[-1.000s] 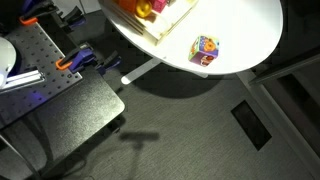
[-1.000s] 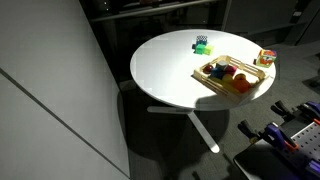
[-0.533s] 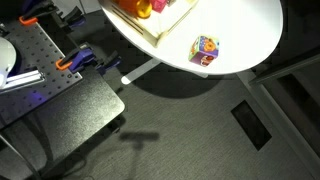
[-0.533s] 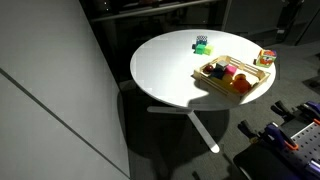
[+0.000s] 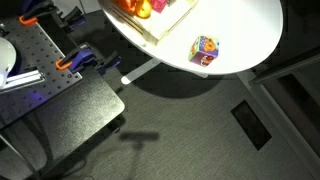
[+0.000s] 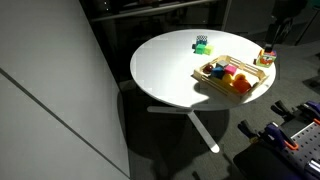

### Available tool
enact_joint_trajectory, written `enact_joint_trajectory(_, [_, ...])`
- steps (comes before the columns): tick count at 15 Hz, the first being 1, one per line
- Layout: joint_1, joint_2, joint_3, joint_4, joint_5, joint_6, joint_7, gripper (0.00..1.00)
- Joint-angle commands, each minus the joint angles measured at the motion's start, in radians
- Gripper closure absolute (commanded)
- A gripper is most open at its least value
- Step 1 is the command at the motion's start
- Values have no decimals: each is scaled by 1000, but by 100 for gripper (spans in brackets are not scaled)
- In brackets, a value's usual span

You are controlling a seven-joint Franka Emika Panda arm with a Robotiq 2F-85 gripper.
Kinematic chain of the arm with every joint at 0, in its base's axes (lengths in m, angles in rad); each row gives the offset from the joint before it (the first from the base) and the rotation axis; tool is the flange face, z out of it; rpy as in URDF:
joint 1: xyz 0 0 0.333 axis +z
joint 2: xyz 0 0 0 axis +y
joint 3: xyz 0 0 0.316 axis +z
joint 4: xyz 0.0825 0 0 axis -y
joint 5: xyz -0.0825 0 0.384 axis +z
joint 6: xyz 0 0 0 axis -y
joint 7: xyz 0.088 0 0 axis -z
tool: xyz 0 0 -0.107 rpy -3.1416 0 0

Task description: Pick up the orange block from the tray and put it on the table

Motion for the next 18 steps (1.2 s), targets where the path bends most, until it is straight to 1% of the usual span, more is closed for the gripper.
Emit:
enact_joint_trajectory(1, [-9,-10,6,-25,-3,40,17,0])
enact_joint_trajectory(2, [-9,-19,-2,-9,13,7,-4,0])
enact_joint_trajectory(3, [-6,0,5,-15,2,24,0,0])
enact_joint_trajectory(8, [-8,-4,3,-15,2,23,0,0])
enact_joint_trajectory(9, [-7,12,5,-10,2,25,3,0])
enact_joint_trajectory(14, [-5,110,13,0,0,94,14,0])
enact_joint_trajectory(18, [1,187,29,-3,-5,186,18,0])
